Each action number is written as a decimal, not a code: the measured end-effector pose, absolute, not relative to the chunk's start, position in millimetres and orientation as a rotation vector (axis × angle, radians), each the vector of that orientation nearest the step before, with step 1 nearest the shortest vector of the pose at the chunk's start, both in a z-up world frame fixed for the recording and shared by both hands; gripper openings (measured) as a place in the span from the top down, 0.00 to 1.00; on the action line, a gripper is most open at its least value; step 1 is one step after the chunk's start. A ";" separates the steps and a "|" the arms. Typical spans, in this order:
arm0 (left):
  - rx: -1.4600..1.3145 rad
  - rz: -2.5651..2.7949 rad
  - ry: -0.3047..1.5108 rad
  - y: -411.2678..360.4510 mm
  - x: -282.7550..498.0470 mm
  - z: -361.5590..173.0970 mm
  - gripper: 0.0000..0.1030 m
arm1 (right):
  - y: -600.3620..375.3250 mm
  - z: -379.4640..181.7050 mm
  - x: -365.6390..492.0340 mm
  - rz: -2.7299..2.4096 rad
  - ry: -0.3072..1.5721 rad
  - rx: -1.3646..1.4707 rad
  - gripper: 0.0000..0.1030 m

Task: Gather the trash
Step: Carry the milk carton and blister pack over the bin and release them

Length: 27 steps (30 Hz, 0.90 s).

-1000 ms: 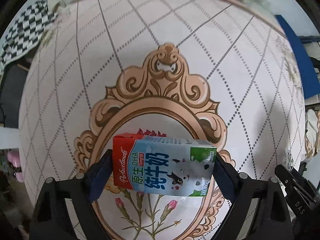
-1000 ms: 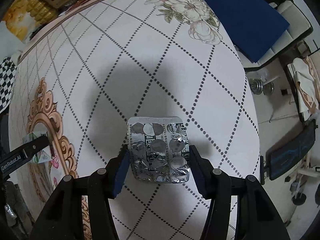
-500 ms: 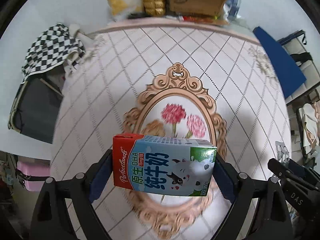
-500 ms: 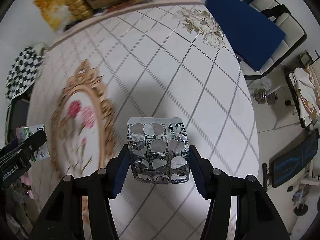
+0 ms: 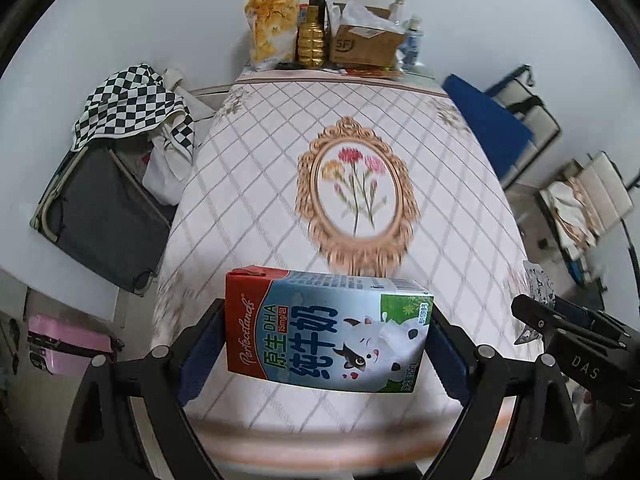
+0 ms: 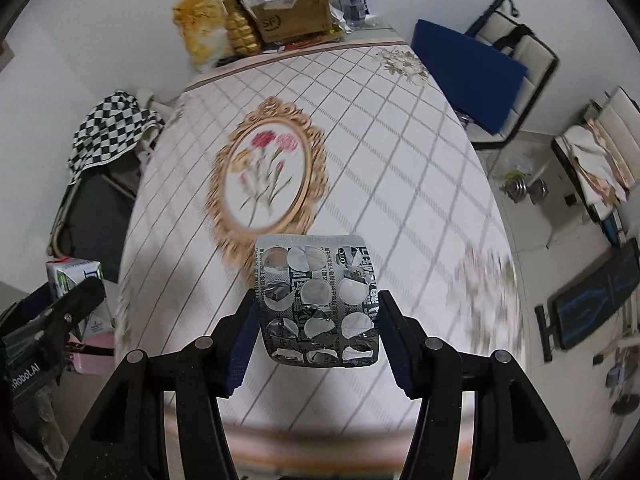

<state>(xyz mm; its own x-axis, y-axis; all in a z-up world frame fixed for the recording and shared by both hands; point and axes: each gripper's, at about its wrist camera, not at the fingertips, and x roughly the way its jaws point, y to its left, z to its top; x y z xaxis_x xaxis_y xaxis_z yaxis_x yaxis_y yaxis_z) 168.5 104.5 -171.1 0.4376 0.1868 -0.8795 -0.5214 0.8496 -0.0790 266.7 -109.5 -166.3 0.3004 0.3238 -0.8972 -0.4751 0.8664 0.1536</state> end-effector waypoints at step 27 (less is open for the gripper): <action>-0.795 0.369 1.473 34.0 -30.6 -539.5 0.11 | -266.8 -520.1 -21.7 0.418 1.699 0.015 0.43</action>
